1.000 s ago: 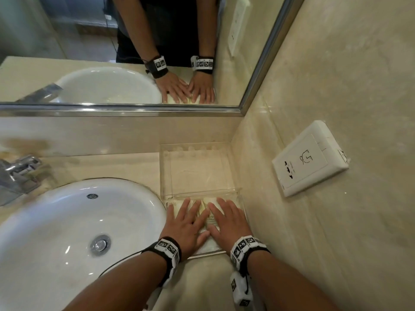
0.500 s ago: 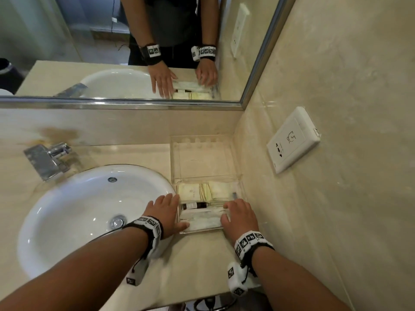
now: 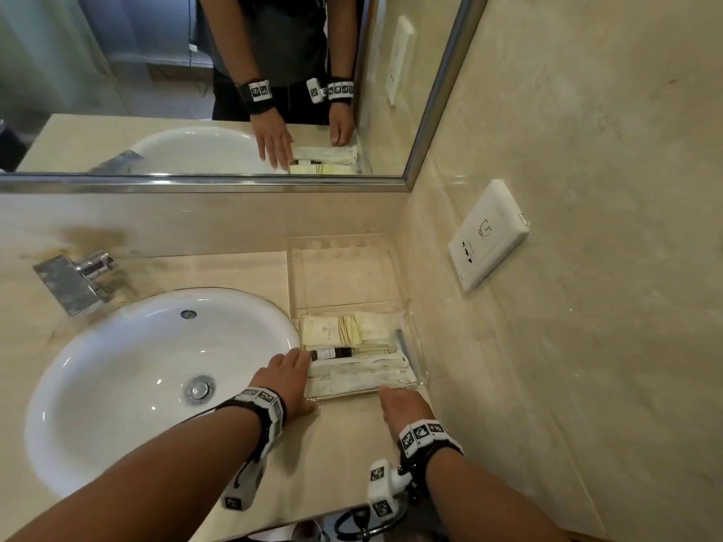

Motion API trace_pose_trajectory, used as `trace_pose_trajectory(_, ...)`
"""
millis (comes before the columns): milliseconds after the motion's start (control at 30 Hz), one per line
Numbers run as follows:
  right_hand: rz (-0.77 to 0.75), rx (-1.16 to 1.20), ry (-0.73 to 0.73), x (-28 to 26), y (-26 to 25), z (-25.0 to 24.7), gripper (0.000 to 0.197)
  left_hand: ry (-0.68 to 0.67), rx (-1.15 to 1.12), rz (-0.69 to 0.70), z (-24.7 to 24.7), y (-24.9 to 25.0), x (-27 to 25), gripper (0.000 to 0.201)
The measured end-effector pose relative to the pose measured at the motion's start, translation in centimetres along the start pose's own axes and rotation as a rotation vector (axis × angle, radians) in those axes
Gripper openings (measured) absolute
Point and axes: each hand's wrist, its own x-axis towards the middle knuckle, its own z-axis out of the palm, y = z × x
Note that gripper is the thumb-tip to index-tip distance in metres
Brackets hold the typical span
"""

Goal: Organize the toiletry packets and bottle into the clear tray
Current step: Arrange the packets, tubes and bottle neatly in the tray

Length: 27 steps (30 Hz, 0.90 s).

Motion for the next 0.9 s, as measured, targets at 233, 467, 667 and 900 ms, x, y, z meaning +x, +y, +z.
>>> trace_pose_trajectory(233,0.265,0.573,-0.083,1.4,-0.7,0.5,0.031,0.006,-0.03,0.001,0.1,-0.3,-0.2,0.084)
trace_pose_trajectory(467,0.4,0.834,-0.08,2.9,-1.8,1.4,0.024,-0.009,-0.039,-0.031,-1.0,-0.5,-0.6,0.082)
trace_pose_trajectory(667,0.414,0.795,-0.048,3.0,-2.0,1.3,0.03,-0.011,-0.042,-0.047,-1.5,-1.0,-0.3,0.084)
trace_pose_trajectory(900,0.417,0.803,-0.018,2.5,-3.1,0.9,0.03,0.017,-0.059,-0.008,-1.8,-1.2,0.2,0.085)
